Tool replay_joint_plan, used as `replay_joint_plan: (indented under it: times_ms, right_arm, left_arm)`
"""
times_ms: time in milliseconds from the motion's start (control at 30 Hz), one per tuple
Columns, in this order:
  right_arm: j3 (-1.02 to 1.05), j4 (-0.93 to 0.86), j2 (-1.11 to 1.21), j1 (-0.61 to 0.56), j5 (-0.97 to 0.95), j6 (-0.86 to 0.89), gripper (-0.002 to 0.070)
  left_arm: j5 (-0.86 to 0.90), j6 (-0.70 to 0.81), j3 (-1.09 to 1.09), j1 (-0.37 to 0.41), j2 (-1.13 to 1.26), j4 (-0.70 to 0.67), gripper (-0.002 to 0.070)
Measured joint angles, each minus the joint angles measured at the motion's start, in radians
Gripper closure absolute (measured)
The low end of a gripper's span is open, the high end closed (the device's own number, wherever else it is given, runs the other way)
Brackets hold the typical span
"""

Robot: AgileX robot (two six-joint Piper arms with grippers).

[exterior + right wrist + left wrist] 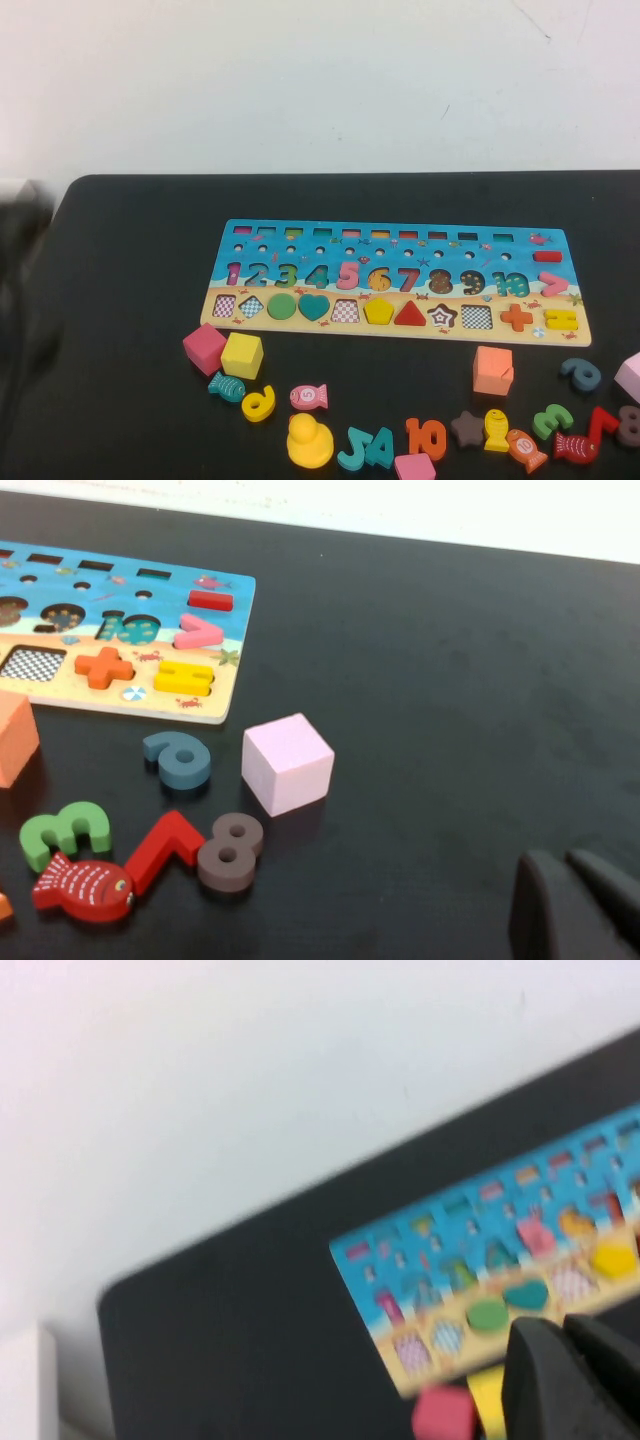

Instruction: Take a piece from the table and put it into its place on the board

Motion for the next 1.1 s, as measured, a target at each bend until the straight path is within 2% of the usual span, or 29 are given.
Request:
replay_joint_plan:
  times_ms: [267,633,733,833,967,1100]
  right_arm:
    - [0.000,0.000,0.000,0.000,0.000,0.000,0.0658]
    - [0.000,-0.002,0.000,0.000,0.000,0.000,0.0658]
    - [0.000,-0.002,0.000,0.000,0.000,0.000,0.0658]
    - [0.000,-0.002,0.000,0.000,0.000,0.000,0.0658]
    - [0.000,-0.002,0.000,0.000,0.000,0.000,0.0657]
    - [0.000,-0.002,0.000,0.000,0.000,0.000,0.0657]
  left_arm:
    - [0.023,-0.007,0.291,0.000,-0.245,0.000,0.0675]
    - [0.231,-0.007,0.435,0.014,-0.341,-0.005,0.0675]
    - [0.249,-0.058,0.435,0.067,-0.398,-0.017,0.0675]
    - [0.247,-0.172,0.435,0.162,-0.480,-0.024,0.0675]
    - [0.247,-0.226,0.435,0.291,-0.580,-0.041,0.0675]
    - [0.235,-0.218,0.435,0.336,-0.594,-0.108,0.0675]
